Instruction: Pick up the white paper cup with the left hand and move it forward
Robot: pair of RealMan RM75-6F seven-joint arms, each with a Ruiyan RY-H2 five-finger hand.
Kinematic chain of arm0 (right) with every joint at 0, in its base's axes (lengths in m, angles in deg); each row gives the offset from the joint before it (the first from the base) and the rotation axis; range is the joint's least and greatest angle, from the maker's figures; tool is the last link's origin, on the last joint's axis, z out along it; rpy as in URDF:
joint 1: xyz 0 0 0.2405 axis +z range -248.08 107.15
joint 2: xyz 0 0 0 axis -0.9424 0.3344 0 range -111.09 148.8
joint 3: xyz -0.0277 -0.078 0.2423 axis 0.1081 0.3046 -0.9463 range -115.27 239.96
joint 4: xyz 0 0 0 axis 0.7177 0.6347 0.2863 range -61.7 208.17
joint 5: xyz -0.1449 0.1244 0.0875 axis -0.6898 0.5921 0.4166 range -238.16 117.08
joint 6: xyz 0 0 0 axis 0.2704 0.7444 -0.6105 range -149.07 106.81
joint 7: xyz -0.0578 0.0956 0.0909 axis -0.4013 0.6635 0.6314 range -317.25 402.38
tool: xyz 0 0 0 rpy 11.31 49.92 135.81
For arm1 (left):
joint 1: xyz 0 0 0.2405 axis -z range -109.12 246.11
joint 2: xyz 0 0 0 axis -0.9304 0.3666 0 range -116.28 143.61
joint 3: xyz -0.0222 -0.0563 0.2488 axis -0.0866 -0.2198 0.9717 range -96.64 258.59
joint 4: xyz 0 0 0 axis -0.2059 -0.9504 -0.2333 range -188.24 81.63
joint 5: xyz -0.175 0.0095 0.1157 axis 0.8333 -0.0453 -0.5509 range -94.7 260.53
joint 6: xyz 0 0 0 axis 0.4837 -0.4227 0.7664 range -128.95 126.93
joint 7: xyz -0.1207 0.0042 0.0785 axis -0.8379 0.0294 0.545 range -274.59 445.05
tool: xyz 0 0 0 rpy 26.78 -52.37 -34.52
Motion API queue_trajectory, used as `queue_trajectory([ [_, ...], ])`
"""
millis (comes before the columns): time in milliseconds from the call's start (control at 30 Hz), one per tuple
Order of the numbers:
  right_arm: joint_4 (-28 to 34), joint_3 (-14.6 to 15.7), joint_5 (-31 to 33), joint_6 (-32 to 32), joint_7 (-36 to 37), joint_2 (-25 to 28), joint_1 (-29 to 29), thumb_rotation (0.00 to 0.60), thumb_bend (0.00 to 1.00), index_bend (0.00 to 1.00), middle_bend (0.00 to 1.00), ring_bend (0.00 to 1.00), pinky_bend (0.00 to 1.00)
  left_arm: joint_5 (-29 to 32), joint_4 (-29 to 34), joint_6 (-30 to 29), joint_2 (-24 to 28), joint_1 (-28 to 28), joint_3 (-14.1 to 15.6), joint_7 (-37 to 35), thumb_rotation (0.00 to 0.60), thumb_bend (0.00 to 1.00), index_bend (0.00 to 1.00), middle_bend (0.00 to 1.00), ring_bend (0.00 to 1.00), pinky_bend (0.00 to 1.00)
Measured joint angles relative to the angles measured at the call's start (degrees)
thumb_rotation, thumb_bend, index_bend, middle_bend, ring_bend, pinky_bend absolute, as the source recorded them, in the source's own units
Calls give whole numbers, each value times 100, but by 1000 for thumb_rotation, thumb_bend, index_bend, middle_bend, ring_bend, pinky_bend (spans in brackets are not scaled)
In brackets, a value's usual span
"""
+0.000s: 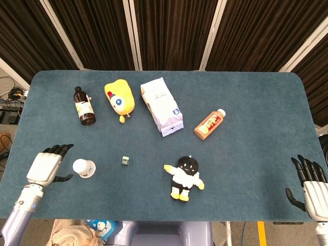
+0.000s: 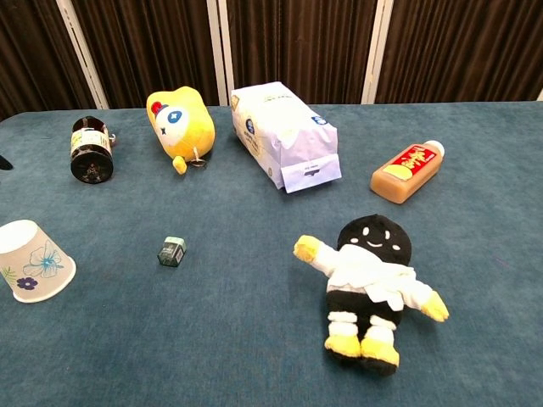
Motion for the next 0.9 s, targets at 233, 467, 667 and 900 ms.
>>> queue_trajectory([
  [233, -4, -2, 3, -1, 5, 3, 0, 600, 385, 0, 0, 0, 43, 250, -25, 164, -267, 173, -25, 335, 600, 159, 224, 315, 272, 377],
  [467, -1, -1, 3, -1, 12, 5, -2, 600, 385, 0, 0, 0, 43, 405, -73, 152, -466, 261, 17, 540, 600, 179, 265, 363, 309, 408],
  [667, 0, -2, 5, -1, 16, 4, -2, 600, 385, 0, 0, 0, 44, 400, -120, 82, -520, 275, 37, 505, 600, 244, 366, 488, 417, 489],
  [900, 4, -1, 7, 4, 18, 6, -1, 600, 385, 0, 0, 0, 44, 323, -151, 20, -534, 282, 91, 423, 600, 258, 402, 524, 452, 516],
])
